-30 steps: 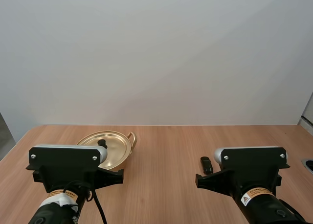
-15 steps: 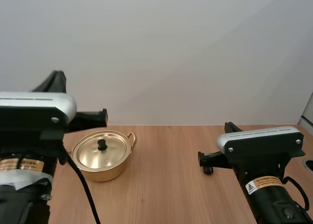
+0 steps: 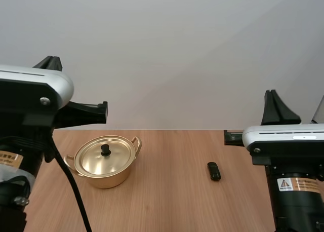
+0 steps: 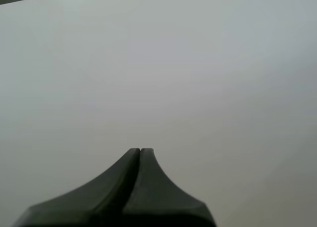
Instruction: Open the pot, put the car inside, and close it
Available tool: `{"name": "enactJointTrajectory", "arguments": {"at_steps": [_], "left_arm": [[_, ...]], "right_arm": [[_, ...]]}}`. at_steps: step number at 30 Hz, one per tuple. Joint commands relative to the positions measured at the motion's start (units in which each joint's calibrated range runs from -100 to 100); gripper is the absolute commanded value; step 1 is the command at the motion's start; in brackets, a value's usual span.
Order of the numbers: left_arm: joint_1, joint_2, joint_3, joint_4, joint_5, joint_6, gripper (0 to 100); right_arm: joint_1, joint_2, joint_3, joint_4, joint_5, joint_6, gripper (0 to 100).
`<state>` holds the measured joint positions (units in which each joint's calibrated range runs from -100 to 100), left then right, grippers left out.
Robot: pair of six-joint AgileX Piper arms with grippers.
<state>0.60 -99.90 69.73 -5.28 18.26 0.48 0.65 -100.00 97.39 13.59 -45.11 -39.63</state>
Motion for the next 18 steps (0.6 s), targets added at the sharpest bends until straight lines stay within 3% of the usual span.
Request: {"name": "enactJointTrajectory", "arguments": {"at_steps": [1,5,10,15,18], "left_arm": [[-0.05,2.47,-1.75,-0.02,9.54,0.51,0],[-0.05,10.13,-4.98,-0.52,20.72,0.37,0],[0.88,19.71,-8.71,-0.52,29.75,4.71,0],[2.67,31.7,-12.83,-1.23,36.32,4.81,0],[2.84,39.37,-15.52,-0.99,40.64,5.43,0]], "right_arm": [[0.01,0.0,-7.78,-9.26,40.95,-0.91,0],[0.01,0.0,-17.58,-6.38,67.7,-0.91,0],[0.01,0.19,-25.94,-5.63,83.43,-1.0,0],[0.01,6.81,-31.21,-5.63,99.84,-1.32,0],[0.01,10.35,-32.92,-5.63,108.41,-1.32,0]]}}
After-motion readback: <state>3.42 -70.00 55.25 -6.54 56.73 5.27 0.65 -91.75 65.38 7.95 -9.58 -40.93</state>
